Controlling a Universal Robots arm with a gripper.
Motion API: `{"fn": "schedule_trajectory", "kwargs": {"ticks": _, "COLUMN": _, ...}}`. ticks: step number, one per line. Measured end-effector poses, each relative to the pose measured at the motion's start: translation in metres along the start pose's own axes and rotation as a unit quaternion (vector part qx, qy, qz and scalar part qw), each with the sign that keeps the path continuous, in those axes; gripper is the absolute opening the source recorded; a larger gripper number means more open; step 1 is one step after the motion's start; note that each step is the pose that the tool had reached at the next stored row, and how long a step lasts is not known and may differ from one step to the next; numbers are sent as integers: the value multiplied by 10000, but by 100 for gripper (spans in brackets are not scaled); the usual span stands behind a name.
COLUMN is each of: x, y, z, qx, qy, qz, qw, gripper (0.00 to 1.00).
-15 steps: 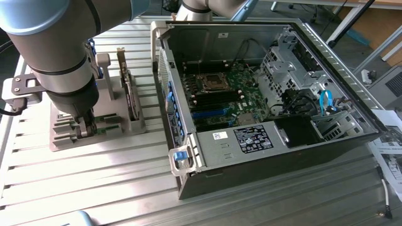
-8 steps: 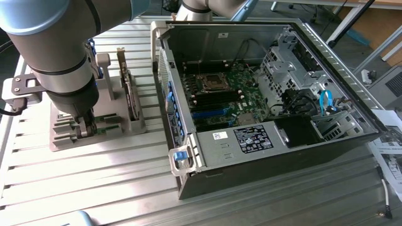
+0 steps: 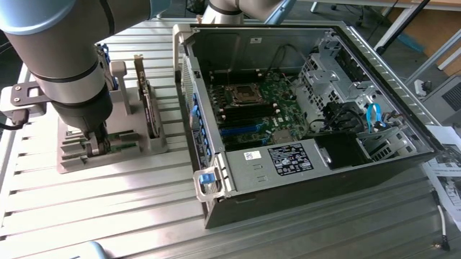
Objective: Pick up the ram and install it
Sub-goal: 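Pick up the ram and move it above insertion slot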
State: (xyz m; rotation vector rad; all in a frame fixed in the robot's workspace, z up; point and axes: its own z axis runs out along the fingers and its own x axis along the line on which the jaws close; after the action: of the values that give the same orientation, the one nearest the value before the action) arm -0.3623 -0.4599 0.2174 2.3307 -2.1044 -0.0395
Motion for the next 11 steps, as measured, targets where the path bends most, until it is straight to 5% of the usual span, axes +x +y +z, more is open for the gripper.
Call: {"fn": "schedule_trajectory", "kwargs": {"ticks": 11, "x": -3, "y": 2, "z": -183, "qx": 0, "qy": 0, "qz": 0, "qw": 10000, "gripper": 12}}
